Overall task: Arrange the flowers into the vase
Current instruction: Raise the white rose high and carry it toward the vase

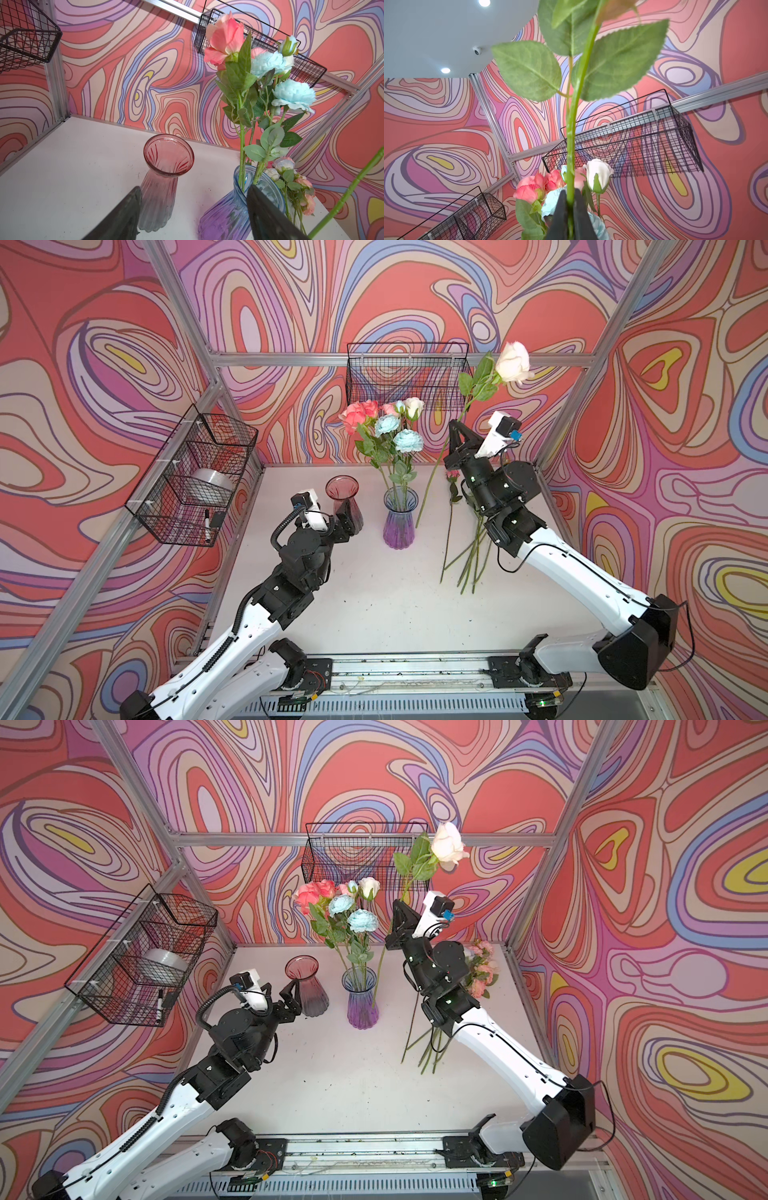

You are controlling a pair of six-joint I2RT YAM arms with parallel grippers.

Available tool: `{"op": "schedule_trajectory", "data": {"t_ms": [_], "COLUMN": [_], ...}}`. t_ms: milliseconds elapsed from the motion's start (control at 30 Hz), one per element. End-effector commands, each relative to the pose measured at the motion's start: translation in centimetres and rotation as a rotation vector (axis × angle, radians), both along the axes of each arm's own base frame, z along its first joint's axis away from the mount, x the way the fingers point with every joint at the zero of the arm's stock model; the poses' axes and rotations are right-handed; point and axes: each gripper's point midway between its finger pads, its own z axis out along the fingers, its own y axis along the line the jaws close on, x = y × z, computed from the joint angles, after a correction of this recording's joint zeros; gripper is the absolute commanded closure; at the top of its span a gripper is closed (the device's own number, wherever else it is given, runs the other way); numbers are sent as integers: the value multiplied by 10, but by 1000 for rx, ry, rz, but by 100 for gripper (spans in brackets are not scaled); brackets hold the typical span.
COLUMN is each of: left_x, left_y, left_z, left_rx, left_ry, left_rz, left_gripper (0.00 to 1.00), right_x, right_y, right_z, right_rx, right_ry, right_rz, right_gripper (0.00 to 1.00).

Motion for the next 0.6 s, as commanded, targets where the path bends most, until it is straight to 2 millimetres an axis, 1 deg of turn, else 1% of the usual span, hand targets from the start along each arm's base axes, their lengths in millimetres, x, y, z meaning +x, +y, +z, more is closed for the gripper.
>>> {"op": "schedule_trajectory", "data": {"t_ms": [0,133,267,567], "left_x": [-1,1,2,2], "left_y": [1,-3,-5,-8], "left_z": [9,7,6,6], "left_rx": [-66,-67,-56,-49], "left_ry": [-24,-12,-5,-8], "left_rz": [-2,-22,-28,-40], "left_gripper": [21,21,21,21], "right_x": [0,11,22,43], "right_y": [1,6,13,25], "right_z": [21,31,35,37], "right_rx": [-2,-12,-13,-42], "right_ry": [-42,-47,-58,-82], "right_rz": [-29,-49,-56,-93], "right_gripper": [100,100,100,100]}}
